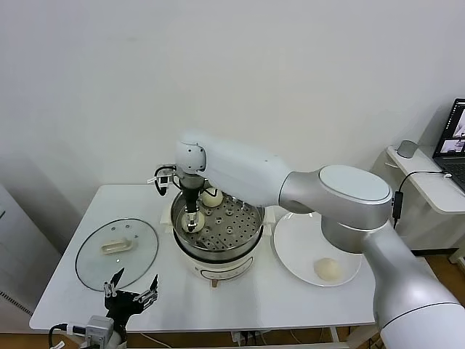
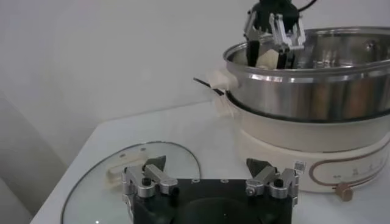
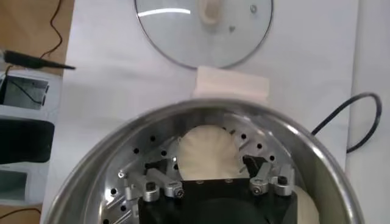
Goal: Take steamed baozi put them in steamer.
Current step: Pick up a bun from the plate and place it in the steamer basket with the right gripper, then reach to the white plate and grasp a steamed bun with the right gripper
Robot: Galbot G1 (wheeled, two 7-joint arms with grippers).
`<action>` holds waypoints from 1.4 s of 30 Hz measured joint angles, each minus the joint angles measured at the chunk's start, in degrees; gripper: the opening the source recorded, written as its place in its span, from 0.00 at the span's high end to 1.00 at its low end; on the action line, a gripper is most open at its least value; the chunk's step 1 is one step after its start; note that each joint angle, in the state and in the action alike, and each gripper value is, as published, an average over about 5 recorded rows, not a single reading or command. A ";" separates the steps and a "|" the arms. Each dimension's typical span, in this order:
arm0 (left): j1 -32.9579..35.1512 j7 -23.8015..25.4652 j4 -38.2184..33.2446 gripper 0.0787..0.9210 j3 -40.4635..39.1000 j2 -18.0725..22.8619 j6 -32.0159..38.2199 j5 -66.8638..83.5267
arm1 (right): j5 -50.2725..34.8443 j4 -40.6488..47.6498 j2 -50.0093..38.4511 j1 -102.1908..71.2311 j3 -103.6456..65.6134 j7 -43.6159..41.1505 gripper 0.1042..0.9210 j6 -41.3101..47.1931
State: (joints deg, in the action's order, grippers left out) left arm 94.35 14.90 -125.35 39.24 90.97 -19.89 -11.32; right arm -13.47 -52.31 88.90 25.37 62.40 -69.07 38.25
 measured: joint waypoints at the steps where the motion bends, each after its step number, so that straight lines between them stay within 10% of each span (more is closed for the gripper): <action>1: 0.01 0.05 -0.04 0.12 -0.01 -0.03 -0.07 0.00 | -0.25 -0.65 -0.97 0.61 -0.09 -0.26 0.12 -0.14; 23: 0.31 1.05 0.08 0.12 0.94 -1.14 -1.07 2.33 | 2.03 -19.63 -36.12 10.30 0.66 -7.02 0.12 -8.18; 42: 2.18 1.05 0.61 0.12 1.74 -0.82 -1.14 3.76 | 17.15 -26.05 -51.08 -16.24 -17.49 -9.82 0.12 -20.66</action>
State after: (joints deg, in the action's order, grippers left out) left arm 96.53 15.95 -124.74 40.98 90.15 -21.03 -7.56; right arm 3.68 -78.36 37.82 9.14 44.92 -78.90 17.59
